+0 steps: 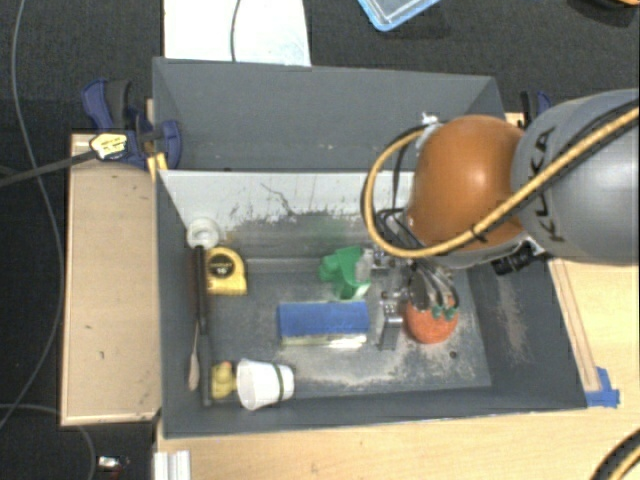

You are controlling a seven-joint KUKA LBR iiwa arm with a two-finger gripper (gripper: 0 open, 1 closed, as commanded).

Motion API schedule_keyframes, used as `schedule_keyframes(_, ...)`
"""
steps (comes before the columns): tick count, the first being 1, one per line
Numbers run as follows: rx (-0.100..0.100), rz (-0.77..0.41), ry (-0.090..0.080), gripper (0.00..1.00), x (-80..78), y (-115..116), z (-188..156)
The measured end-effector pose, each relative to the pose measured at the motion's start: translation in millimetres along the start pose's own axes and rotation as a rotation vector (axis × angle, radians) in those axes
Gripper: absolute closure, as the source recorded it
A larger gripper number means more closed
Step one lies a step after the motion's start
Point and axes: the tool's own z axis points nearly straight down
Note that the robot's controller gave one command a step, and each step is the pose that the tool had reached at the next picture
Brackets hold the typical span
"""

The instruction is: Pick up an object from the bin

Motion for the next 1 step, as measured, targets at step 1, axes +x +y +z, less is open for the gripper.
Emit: schedule_keyframes(1, -0.001, 0.004, -0.008, 1.00, -1.8, -0.4, -3.6)
